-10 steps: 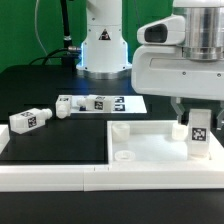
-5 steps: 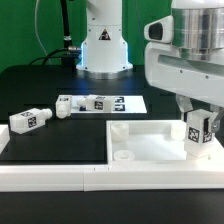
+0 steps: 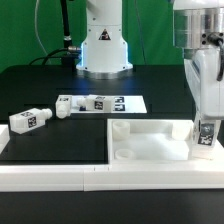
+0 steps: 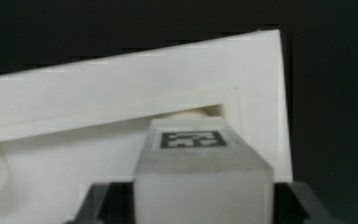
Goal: Assemble one leg
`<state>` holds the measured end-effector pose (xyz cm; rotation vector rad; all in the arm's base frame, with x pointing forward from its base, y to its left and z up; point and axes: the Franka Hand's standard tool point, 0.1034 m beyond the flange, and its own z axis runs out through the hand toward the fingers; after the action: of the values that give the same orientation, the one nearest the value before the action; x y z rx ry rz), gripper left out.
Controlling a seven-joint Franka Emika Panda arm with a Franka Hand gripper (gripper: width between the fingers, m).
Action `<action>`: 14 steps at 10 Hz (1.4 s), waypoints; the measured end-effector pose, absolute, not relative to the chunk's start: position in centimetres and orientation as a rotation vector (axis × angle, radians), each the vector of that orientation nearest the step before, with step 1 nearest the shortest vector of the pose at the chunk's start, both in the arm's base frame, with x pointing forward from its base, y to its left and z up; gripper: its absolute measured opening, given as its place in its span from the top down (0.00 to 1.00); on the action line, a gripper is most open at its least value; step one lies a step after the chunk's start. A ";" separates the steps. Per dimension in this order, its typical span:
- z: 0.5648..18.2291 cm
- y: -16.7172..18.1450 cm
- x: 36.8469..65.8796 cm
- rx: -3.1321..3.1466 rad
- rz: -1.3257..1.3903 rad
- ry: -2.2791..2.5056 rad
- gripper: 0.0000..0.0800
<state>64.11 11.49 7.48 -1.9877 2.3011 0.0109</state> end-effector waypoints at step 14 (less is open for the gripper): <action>6.9 11.1 63.5 -3.112 -0.083 0.437 0.31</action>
Offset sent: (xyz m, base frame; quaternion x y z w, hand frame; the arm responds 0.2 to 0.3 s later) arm 0.0023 0.0147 0.0009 0.0363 -0.0177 -0.3404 0.9394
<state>63.53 11.12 6.94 -3.1125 0.4371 -0.0831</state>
